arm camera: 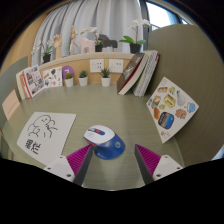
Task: Arrange mouse
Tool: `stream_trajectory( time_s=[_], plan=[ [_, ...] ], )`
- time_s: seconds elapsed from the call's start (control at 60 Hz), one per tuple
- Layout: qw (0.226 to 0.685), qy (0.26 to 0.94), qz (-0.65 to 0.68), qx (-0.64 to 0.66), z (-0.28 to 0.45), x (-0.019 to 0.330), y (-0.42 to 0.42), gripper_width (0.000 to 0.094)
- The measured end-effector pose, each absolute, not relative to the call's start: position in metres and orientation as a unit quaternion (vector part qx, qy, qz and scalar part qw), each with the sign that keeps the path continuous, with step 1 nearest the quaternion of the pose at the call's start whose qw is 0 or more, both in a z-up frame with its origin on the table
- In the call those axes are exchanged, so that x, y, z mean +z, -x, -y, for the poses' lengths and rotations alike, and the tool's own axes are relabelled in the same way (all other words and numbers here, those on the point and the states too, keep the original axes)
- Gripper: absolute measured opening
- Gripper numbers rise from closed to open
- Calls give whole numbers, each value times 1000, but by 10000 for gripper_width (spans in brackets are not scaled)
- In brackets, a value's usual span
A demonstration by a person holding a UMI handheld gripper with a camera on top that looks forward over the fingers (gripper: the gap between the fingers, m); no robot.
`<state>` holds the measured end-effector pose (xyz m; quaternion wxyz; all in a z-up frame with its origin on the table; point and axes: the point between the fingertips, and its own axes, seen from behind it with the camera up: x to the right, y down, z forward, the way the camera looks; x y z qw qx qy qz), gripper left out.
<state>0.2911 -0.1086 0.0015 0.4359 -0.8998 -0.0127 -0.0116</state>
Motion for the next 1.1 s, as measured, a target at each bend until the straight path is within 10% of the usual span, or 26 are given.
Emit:
stream_trajectory(
  time_s=[0.5, 0.917, 1.1],
  plan=[
    [420, 908, -14, 2, 24, -6, -309, 788],
    [357, 933, -47, -21, 18, -7, -308, 395],
    [410, 907, -60, -71, -5, 92, -302, 394]
  ],
)
